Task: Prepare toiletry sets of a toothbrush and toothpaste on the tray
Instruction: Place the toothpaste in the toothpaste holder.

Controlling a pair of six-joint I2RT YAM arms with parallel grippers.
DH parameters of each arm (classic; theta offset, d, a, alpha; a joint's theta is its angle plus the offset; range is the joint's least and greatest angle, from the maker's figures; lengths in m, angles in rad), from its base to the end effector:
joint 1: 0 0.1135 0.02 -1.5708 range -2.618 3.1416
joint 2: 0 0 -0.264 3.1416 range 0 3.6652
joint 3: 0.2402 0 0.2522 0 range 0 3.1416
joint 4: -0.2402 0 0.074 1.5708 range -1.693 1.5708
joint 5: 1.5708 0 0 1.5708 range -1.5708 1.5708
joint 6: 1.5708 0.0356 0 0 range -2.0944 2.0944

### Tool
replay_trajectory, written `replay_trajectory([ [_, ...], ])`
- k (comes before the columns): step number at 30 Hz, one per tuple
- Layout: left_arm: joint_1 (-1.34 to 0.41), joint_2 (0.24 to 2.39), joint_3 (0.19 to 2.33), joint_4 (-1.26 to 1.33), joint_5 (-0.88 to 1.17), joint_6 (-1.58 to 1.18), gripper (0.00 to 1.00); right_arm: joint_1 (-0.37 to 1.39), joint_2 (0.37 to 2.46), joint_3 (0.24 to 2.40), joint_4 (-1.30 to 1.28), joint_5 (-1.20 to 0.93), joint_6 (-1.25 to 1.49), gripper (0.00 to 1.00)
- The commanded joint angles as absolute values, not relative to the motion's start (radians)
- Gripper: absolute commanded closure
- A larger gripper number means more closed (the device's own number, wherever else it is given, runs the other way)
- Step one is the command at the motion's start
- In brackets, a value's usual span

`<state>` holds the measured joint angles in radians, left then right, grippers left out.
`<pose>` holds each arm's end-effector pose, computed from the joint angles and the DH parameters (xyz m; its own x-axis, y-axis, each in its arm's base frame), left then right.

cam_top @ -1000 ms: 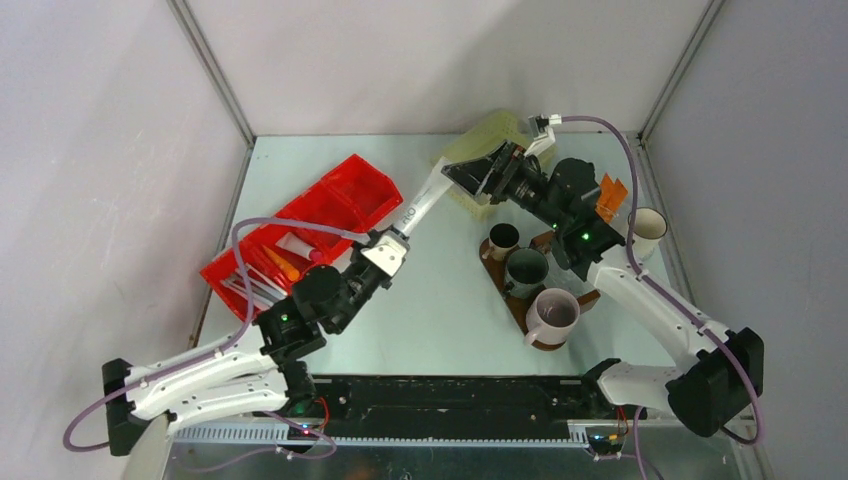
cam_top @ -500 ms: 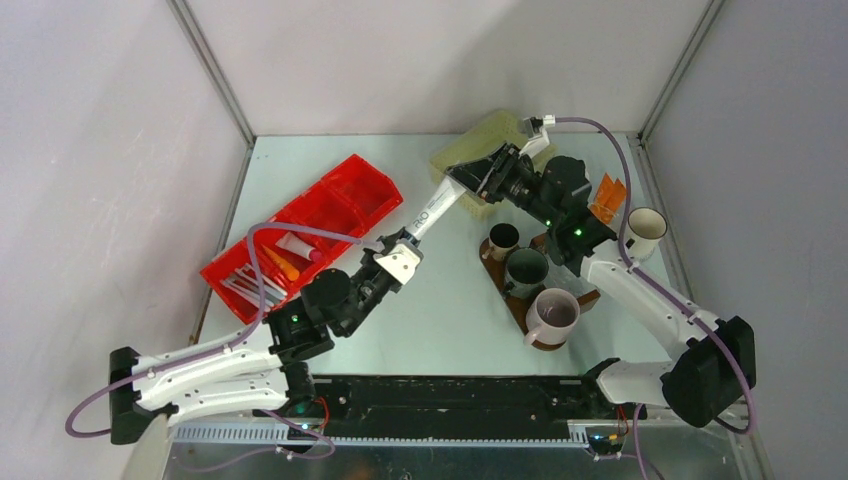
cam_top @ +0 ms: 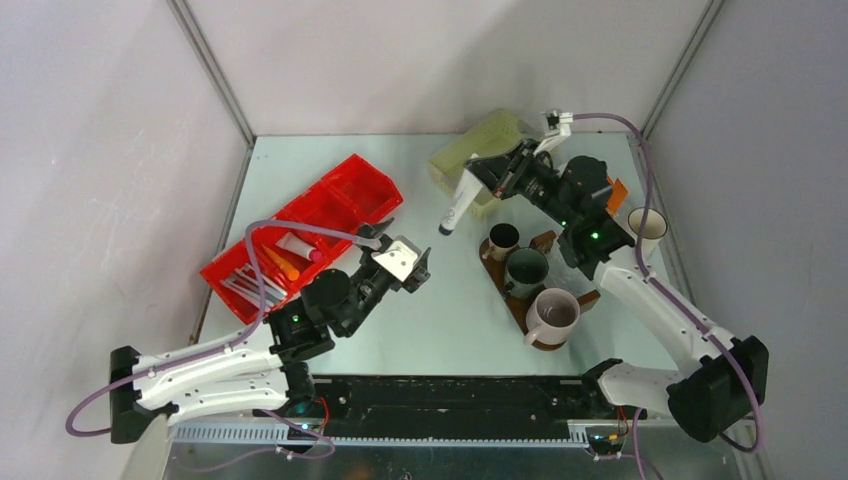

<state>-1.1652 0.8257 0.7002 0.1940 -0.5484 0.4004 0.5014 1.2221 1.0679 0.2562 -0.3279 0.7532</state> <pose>0.0943 -0.1725 0.3436 0.2505 0.2596 -0.9327 0.5226 0.7747 0.3560 0.2472 0.1486 0.3942 -0.4383 0.4982 -0.7481 -0.5980 0.4598 0.6565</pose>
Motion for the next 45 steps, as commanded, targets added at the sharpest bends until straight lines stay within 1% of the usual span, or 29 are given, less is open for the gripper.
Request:
replay_trajectory([
  [1,-1.170,0.805,0.719,0.205,-0.634,0.355,0.06,0.461,1.121,1.047,0.303,-0.284,0.567,1.00],
  [3,-1.168,0.797,0.718,0.185,-0.662,0.338,0.01,0.441,1.087,1.025,0.308,-0.274,0.478,1.00],
  [8,-1.131,0.769,0.725,0.100,-0.715,0.276,0.00,0.398,1.011,0.977,0.272,-0.230,0.278,1.00],
  [15,-0.936,0.681,0.745,-0.094,-0.685,0.067,0.00,0.358,0.915,0.893,0.248,-0.110,-0.014,1.00],
  [22,-0.718,0.636,0.772,-0.272,-0.688,-0.075,0.00,0.306,0.855,0.755,0.297,-0.057,-0.179,1.00],
  [26,-0.553,0.625,0.776,-0.352,-0.671,-0.131,0.00,0.277,0.831,0.670,0.359,-0.046,-0.185,1.00],
  [32,-0.399,0.604,0.748,-0.362,-0.632,-0.155,0.00,0.223,0.802,0.551,0.471,-0.086,-0.127,1.00],
  [37,-0.328,0.601,0.684,-0.300,-0.633,-0.155,0.00,0.195,0.789,0.451,0.559,-0.088,-0.076,1.00],
  [45,-0.293,0.607,0.616,-0.235,-0.657,-0.153,0.00,0.160,0.786,0.344,0.700,-0.106,-0.029,1.00],
])
